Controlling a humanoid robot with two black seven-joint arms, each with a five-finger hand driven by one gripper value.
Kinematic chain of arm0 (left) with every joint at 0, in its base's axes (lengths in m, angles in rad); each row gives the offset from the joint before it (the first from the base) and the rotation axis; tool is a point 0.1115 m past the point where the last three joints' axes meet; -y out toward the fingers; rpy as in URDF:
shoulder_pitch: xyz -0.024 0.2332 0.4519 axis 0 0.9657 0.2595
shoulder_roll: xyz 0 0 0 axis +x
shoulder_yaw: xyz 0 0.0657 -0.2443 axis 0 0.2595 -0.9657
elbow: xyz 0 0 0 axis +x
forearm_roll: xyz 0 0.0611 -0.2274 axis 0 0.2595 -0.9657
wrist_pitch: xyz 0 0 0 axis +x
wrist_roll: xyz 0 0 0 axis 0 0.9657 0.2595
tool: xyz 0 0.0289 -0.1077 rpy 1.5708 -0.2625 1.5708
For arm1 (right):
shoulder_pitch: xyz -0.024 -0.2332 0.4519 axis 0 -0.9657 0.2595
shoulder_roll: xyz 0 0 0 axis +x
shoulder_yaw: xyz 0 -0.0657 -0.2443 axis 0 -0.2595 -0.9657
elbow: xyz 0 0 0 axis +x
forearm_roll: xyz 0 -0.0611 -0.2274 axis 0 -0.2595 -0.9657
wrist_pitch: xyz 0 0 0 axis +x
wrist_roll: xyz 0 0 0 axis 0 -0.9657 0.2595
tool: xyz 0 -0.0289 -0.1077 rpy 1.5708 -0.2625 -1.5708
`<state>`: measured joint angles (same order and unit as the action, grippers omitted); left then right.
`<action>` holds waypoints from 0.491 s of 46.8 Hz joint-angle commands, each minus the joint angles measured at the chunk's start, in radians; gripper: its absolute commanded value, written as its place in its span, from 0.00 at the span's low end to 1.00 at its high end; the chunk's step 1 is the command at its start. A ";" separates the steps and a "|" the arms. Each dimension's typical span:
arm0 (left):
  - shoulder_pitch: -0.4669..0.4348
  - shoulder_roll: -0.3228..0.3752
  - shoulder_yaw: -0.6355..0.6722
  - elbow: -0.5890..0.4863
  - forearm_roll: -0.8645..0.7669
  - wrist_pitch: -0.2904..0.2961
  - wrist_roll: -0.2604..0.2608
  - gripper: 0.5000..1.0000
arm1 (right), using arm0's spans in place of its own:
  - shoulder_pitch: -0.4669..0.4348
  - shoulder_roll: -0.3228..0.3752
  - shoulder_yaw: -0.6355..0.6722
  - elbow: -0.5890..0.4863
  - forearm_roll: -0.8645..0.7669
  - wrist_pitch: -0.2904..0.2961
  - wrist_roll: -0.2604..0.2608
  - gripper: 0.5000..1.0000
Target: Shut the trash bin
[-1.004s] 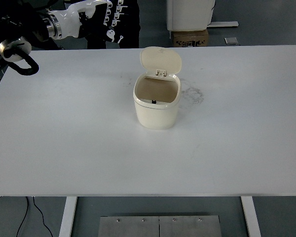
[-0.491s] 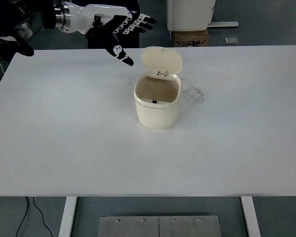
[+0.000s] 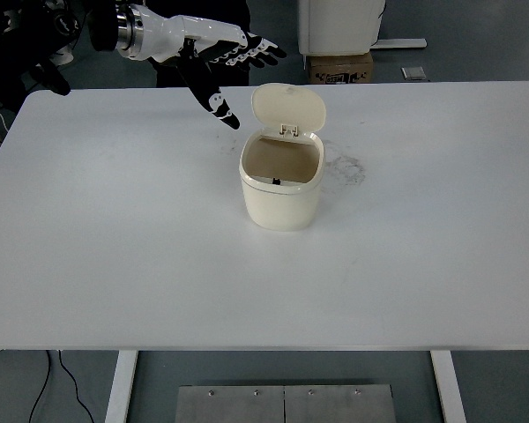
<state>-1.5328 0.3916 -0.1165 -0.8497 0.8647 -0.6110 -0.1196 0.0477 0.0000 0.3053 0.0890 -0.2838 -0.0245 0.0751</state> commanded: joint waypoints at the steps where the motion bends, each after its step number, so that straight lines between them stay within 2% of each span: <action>1: -0.001 -0.007 0.000 0.000 0.003 0.000 0.000 1.00 | 0.000 0.000 0.000 0.000 0.000 0.000 0.000 0.98; 23: -0.024 -0.007 0.004 -0.012 0.008 0.000 0.000 1.00 | 0.000 0.000 0.000 0.000 0.000 0.000 0.000 0.98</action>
<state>-1.5586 0.3853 -0.1152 -0.8536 0.8728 -0.6109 -0.1197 0.0475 0.0000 0.3052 0.0890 -0.2838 -0.0245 0.0751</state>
